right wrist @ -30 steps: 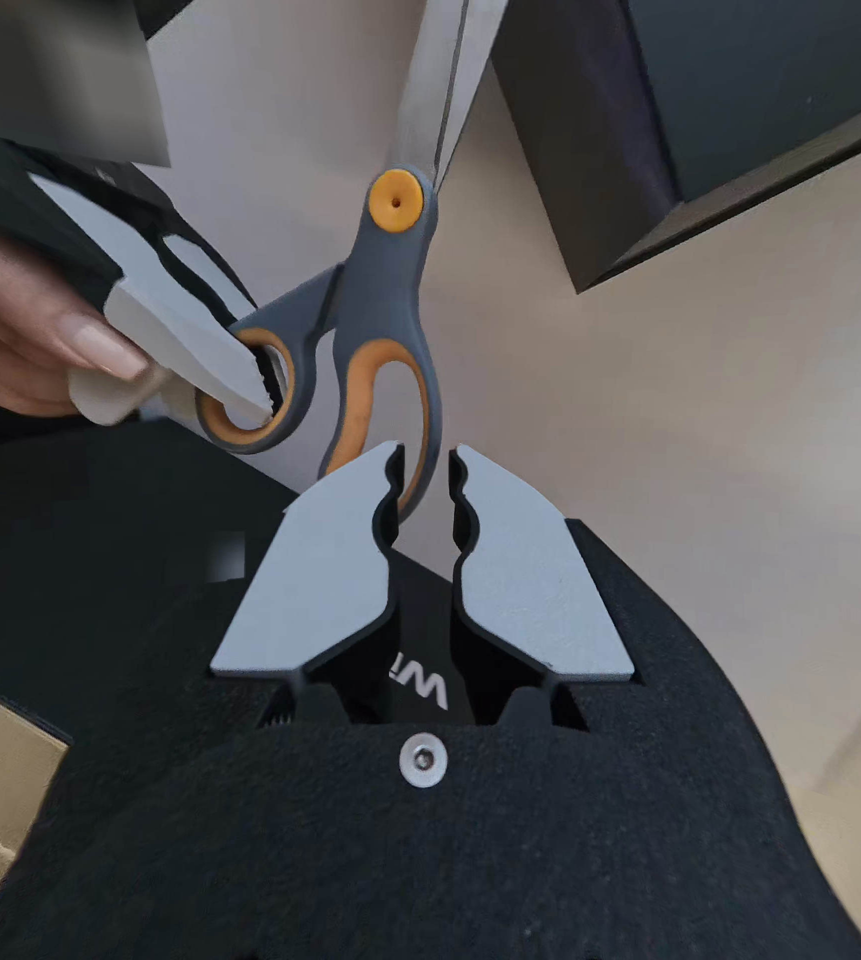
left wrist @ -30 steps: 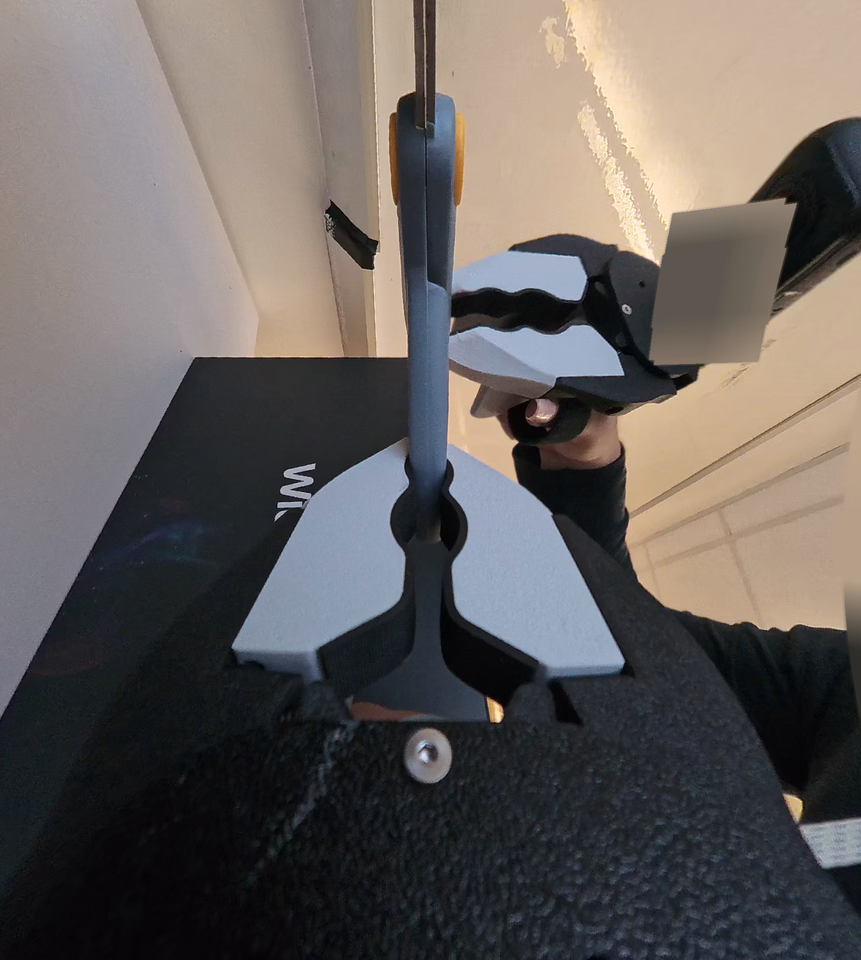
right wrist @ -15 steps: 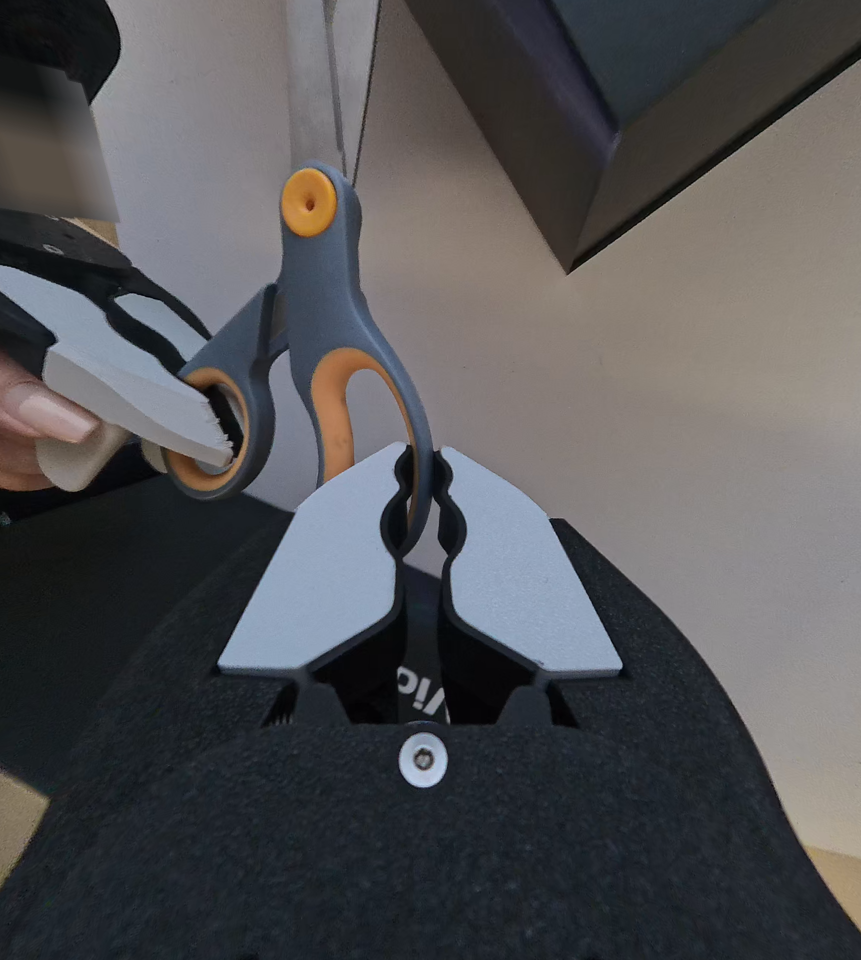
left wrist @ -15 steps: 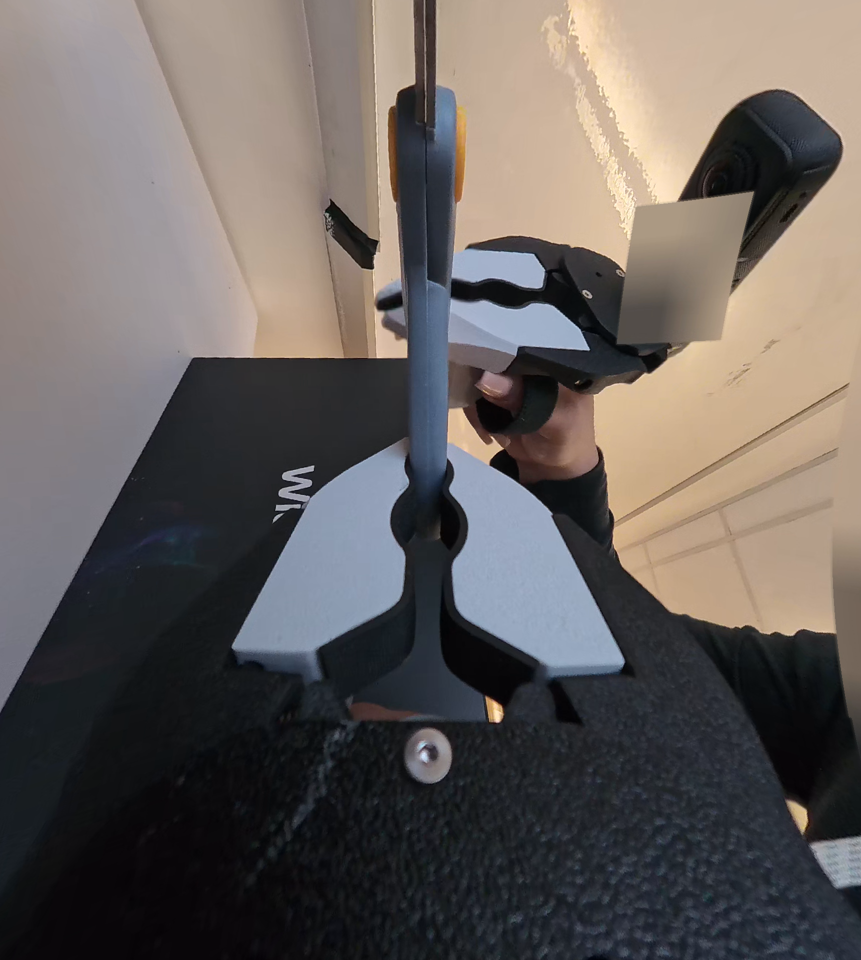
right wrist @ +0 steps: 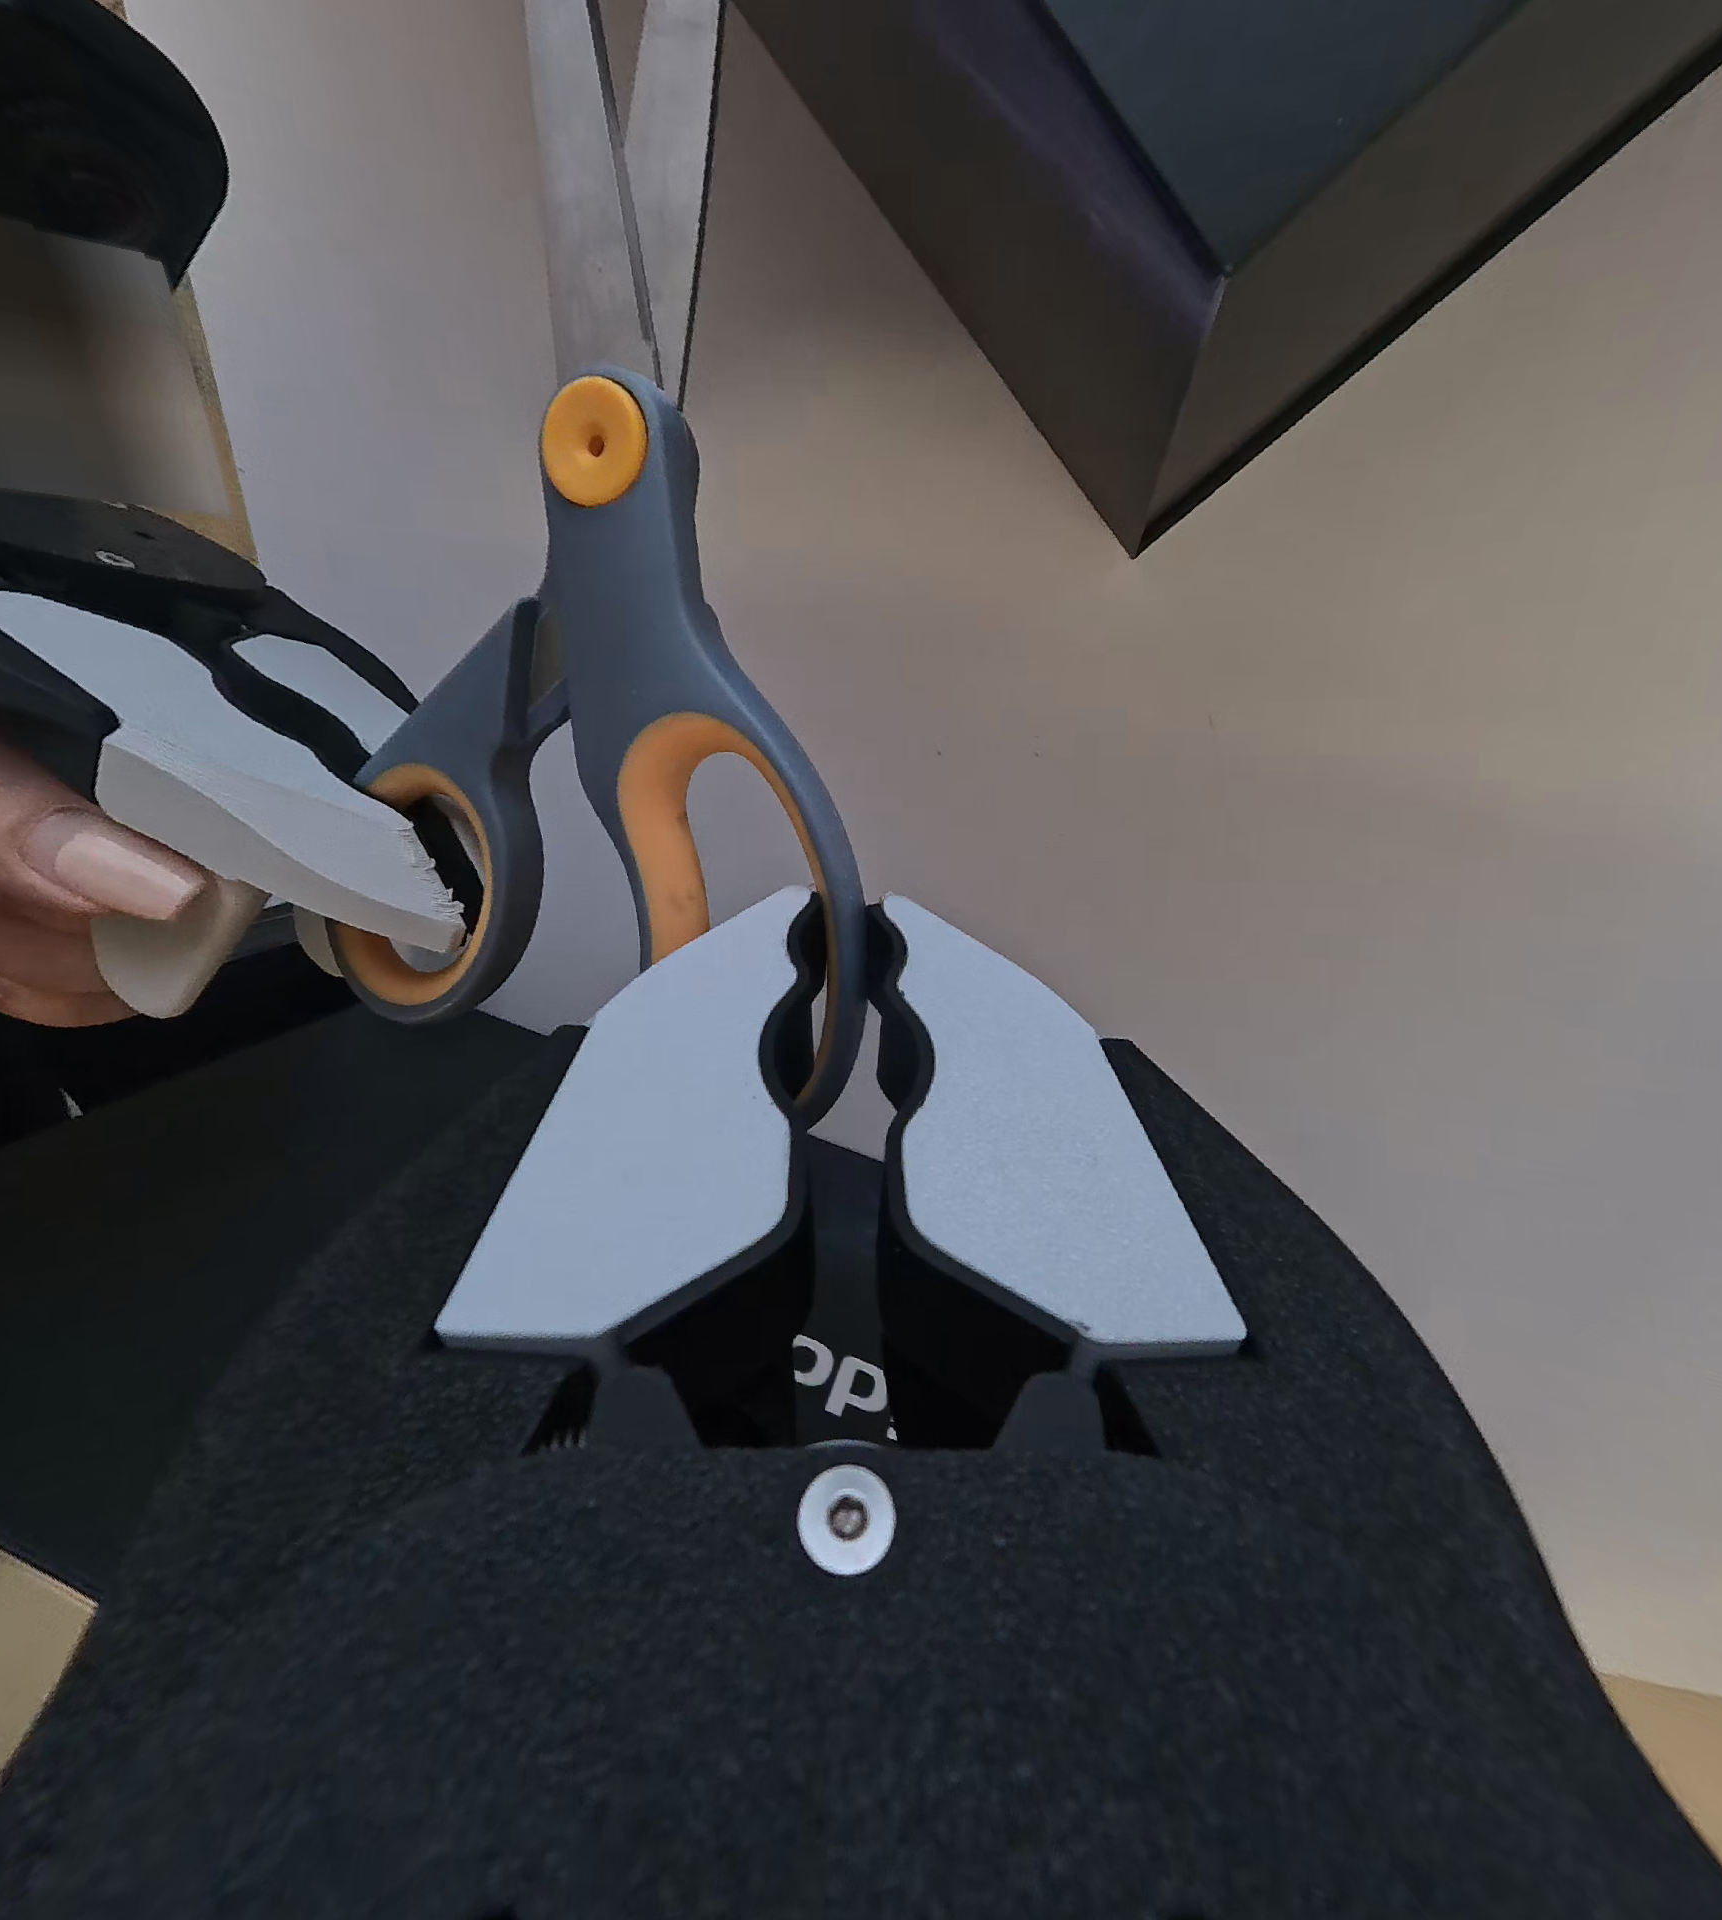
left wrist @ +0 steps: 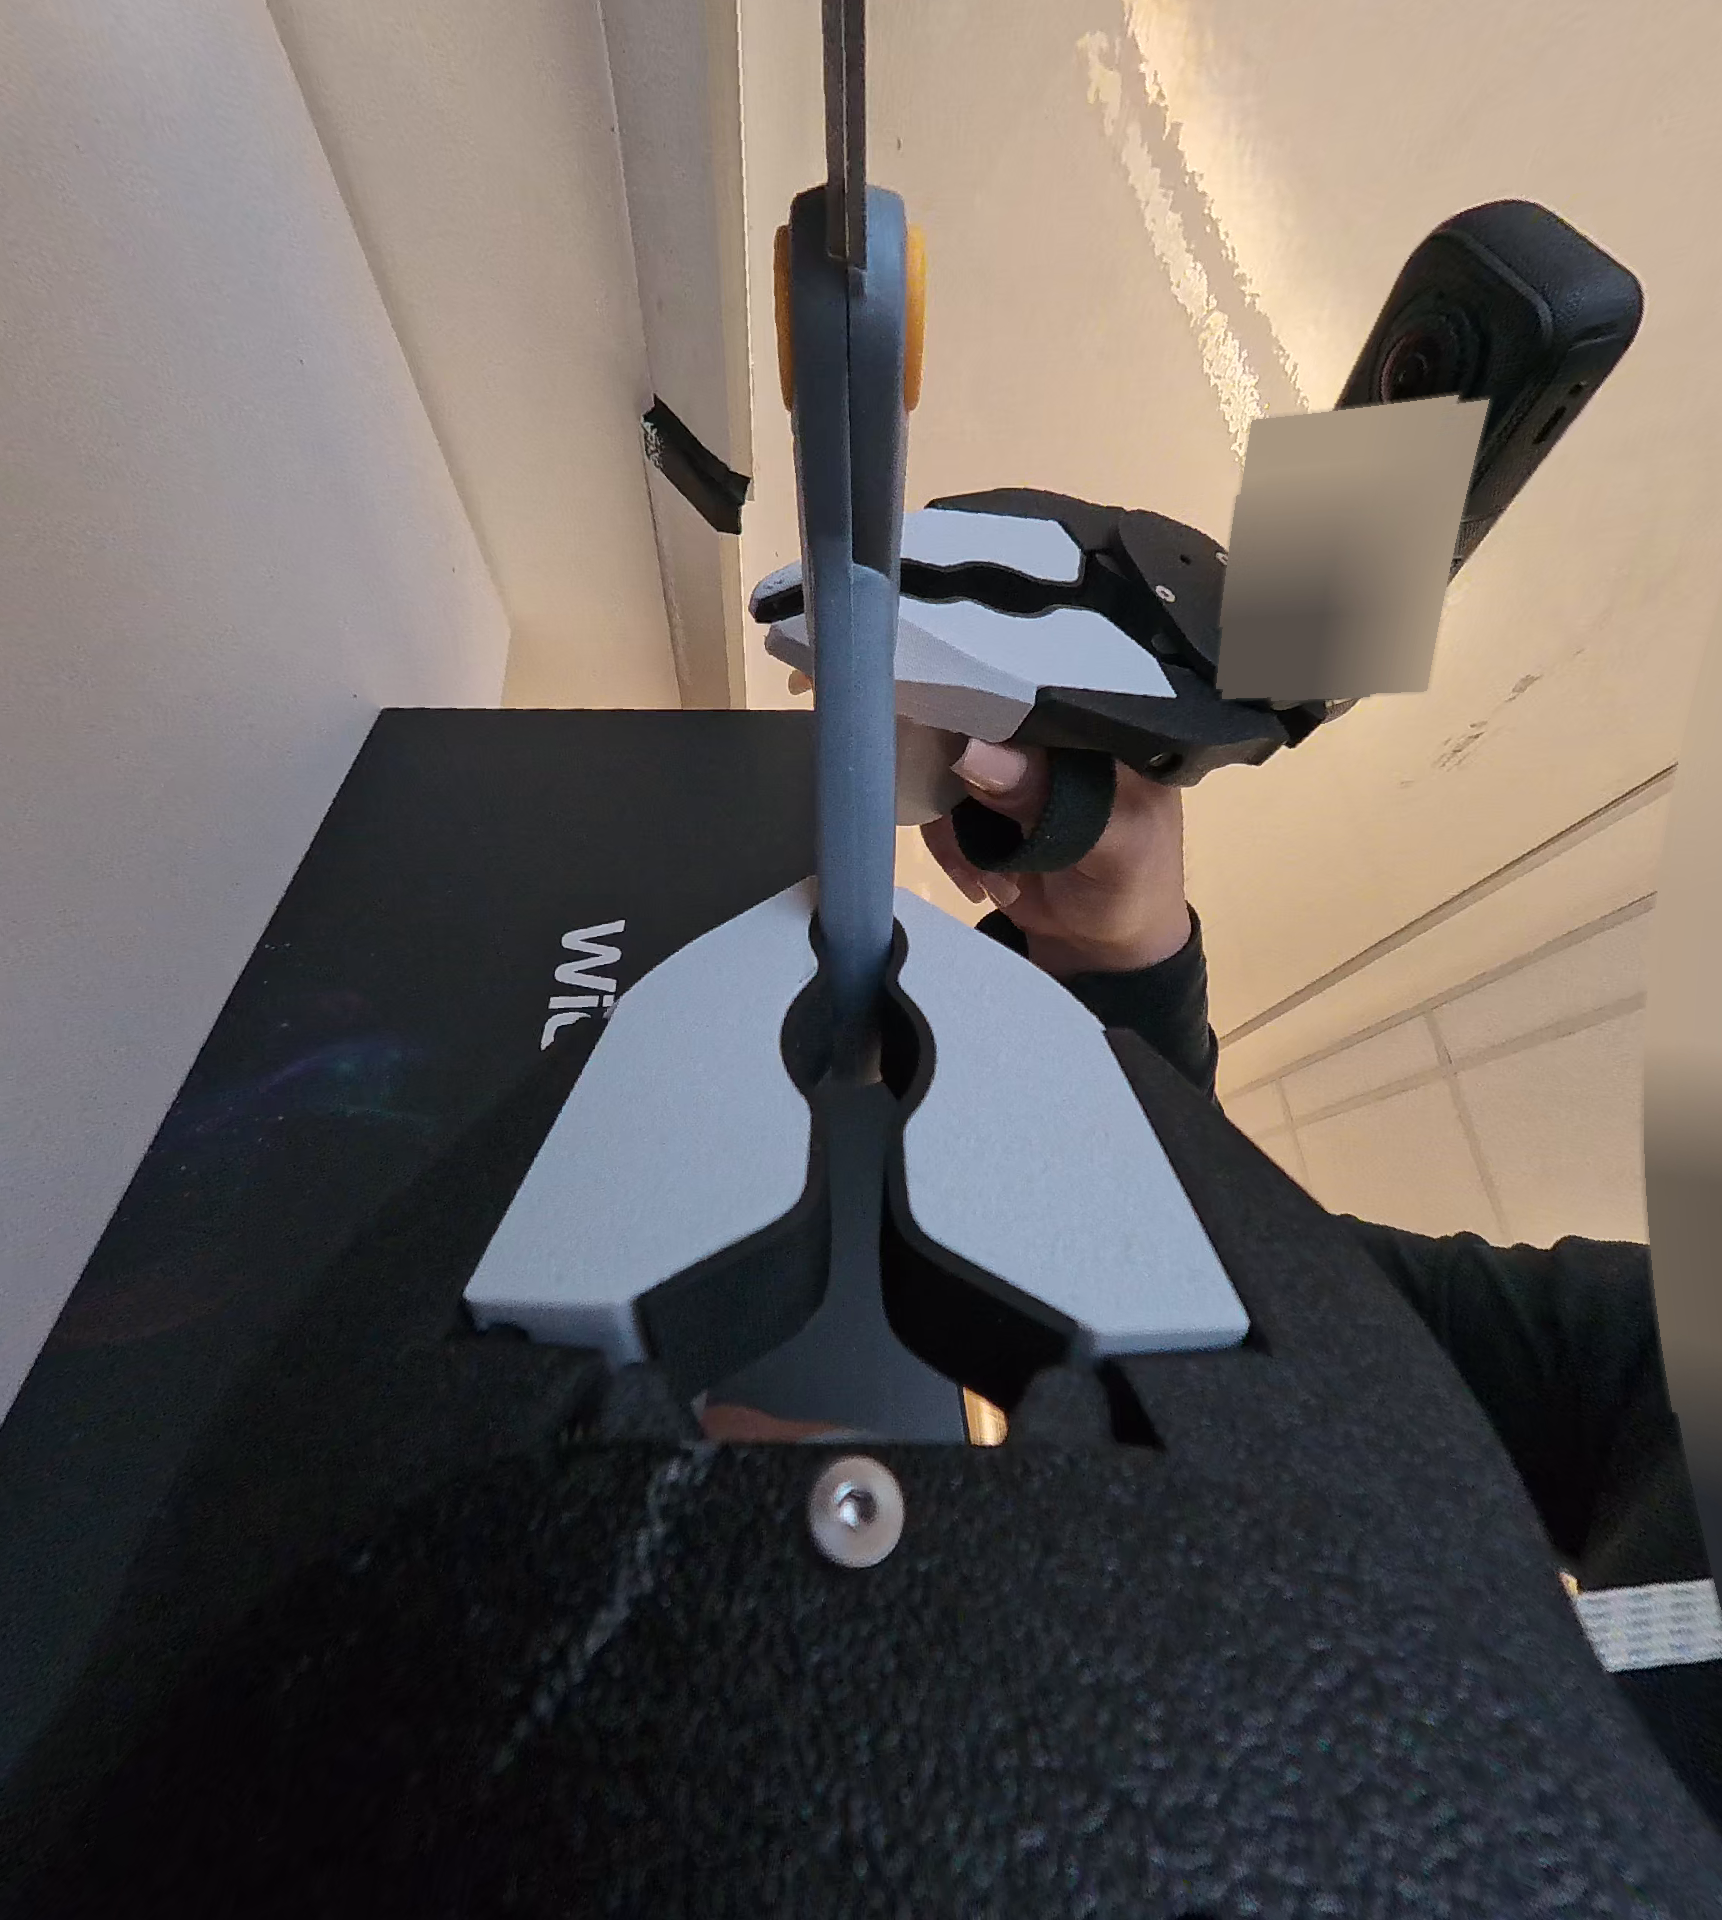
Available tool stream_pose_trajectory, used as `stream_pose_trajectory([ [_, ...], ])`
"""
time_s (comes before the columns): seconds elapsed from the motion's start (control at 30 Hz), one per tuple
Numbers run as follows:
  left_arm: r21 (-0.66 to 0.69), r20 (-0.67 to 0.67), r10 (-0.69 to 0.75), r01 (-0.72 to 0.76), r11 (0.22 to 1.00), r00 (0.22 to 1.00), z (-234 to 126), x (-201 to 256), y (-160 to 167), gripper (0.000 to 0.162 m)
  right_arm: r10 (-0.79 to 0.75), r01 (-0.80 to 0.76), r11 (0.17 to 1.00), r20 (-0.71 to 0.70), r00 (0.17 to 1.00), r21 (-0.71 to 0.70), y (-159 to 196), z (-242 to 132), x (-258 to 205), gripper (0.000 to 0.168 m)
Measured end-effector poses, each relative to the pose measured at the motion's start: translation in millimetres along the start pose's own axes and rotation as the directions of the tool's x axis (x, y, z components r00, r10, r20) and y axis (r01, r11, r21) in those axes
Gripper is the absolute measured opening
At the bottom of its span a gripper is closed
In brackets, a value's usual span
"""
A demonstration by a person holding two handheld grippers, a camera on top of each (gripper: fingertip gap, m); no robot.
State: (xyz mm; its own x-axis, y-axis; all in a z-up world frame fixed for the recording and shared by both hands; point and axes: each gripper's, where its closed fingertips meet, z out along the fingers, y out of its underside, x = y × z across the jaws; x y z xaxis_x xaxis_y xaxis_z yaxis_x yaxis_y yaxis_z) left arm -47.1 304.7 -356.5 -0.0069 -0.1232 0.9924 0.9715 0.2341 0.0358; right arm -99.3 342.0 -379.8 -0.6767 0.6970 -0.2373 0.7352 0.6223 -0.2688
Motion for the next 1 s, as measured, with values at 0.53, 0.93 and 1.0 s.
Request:
stream_pose_trajectory([
  [0.53, 0.005, 0.014, 0.006, -0.006, 1.0, 1.0, -7, 0, -2, 0.003, 0.026, -0.026, 1.0, -0.016, 1.0, 0.001, -3, 3, 5, 0.008],
  [0.93, -0.01, 0.014, 0.012, -0.012, 1.0, 1.0, -15, 1, -2, 0.003, 0.072, -0.073, 0.997, 0.023, 0.997, 0.017, 6, 6, -20, 0.005],
  [1.0, -0.01, 0.013, 0.012, -0.012, 1.0, 1.0, -16, 2, -2, 0.003, 0.083, -0.084, 0.996, 0.019, 0.996, 0.026, 6, 6, -21, 0.005],
])
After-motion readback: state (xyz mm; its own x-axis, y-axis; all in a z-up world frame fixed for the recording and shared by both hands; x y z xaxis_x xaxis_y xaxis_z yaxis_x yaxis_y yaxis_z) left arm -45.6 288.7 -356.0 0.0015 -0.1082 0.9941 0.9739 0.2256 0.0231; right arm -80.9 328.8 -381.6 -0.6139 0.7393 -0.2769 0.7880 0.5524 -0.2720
